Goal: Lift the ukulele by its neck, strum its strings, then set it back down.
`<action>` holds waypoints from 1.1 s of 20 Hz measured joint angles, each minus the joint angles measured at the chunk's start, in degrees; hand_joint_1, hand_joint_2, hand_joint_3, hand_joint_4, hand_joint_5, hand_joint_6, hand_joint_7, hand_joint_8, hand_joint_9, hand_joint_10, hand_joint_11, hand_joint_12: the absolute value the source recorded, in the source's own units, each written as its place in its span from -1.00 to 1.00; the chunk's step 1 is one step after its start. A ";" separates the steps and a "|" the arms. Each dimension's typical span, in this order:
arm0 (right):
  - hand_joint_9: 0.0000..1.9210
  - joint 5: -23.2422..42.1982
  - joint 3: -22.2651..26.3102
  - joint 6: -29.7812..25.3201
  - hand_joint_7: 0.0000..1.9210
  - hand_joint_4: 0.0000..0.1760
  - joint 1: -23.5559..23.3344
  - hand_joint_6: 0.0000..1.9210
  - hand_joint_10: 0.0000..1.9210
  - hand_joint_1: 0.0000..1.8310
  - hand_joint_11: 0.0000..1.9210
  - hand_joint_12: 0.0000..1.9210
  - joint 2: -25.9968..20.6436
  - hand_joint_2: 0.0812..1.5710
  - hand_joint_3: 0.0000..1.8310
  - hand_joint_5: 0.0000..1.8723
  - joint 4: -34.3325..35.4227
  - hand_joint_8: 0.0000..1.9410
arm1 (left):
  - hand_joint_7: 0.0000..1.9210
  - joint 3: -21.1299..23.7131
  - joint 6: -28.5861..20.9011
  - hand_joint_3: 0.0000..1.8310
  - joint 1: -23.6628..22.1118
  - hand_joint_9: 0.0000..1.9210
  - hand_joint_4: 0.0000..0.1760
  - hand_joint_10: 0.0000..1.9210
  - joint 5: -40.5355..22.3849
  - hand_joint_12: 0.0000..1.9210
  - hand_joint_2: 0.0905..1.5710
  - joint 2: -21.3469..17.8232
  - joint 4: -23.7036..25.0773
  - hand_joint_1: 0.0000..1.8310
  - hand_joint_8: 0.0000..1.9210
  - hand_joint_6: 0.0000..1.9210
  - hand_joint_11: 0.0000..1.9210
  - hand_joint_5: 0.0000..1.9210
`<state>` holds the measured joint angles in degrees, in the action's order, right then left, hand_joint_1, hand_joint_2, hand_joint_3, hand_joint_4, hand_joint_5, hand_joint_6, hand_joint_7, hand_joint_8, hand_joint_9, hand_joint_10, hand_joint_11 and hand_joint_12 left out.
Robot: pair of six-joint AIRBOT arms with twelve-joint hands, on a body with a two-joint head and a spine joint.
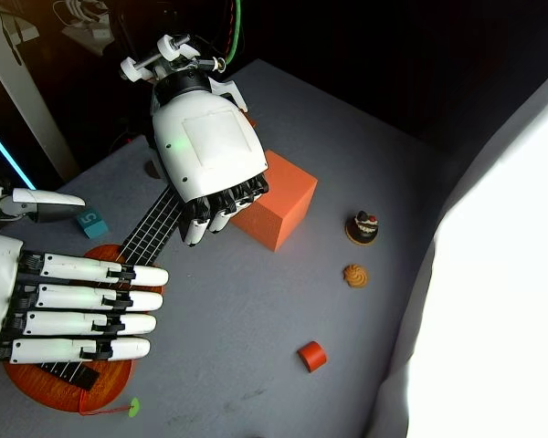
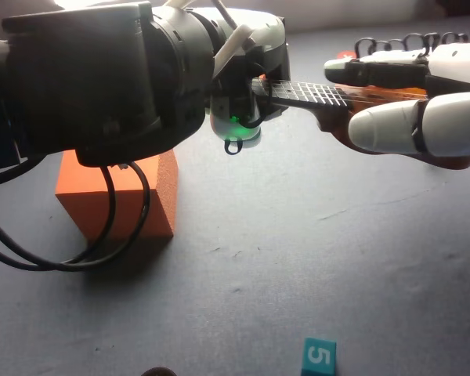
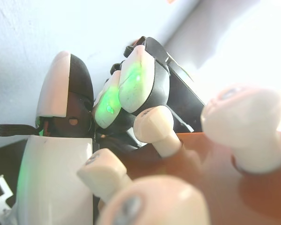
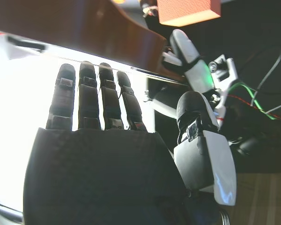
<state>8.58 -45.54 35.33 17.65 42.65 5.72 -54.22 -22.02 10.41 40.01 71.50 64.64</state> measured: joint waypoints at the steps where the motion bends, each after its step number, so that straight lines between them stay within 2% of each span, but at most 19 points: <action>1: -0.90 -0.26 0.28 0.02 -0.86 -1.00 -0.24 -0.98 -0.99 -1.00 -0.99 -1.00 -0.20 0.64 -1.00 -0.87 0.00 -0.99 | 0.47 0.00 0.00 -0.98 0.00 0.55 0.99 1.00 -0.02 1.00 0.52 0.00 0.02 0.60 1.00 1.00 0.58 0.35; 6: -0.90 -3.93 3.74 0.04 -0.87 -1.00 -1.44 -0.98 -0.99 -1.00 -1.00 -1.00 -3.78 0.65 -1.00 -0.87 1.33 -1.00 | 0.48 0.00 0.09 -0.99 0.00 0.56 0.98 1.00 -0.20 1.00 0.52 0.00 0.00 0.61 1.00 1.00 0.60 0.35; 12: -0.90 -5.66 7.34 0.07 -0.87 -1.00 -2.89 -0.99 -0.99 -1.00 -0.99 -0.99 -6.14 0.64 -1.00 -0.88 2.60 -1.00 | 0.48 0.00 0.13 -0.98 0.00 0.57 0.98 1.00 -0.02 1.00 0.53 0.00 -0.35 0.61 1.00 1.00 0.60 0.37; 16: -0.91 -6.99 9.73 0.09 -0.86 -1.00 -4.24 -0.99 -0.99 -1.00 -1.00 -1.00 -9.53 0.64 -1.00 -0.88 2.58 -0.99 | 0.50 0.00 0.02 -0.99 0.00 0.58 0.94 1.00 -0.17 1.00 0.51 0.00 -0.26 0.59 1.00 1.00 0.61 0.38; 21: -0.90 -5.97 10.21 1.03 -0.87 -1.00 -5.01 -0.98 -0.99 -1.00 -1.00 -1.00 -14.34 0.64 -1.00 -0.87 2.62 -0.99 | 0.49 0.00 0.02 -0.99 0.00 0.57 0.96 1.00 -0.04 1.00 0.51 0.00 -0.17 0.62 1.00 1.00 0.60 0.38; 22: -0.89 -5.49 10.21 2.71 -0.86 -1.00 -5.01 -0.98 -0.99 -1.00 -1.00 -1.00 -15.37 0.64 -1.00 -0.86 2.60 -0.99 | 0.48 0.00 0.02 -0.99 0.00 0.57 0.96 1.00 -0.07 1.00 0.51 0.00 -0.17 0.60 1.00 1.00 0.60 0.37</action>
<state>3.09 -35.33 38.04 12.64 27.29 8.32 -54.22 -22.00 10.41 39.94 71.50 64.47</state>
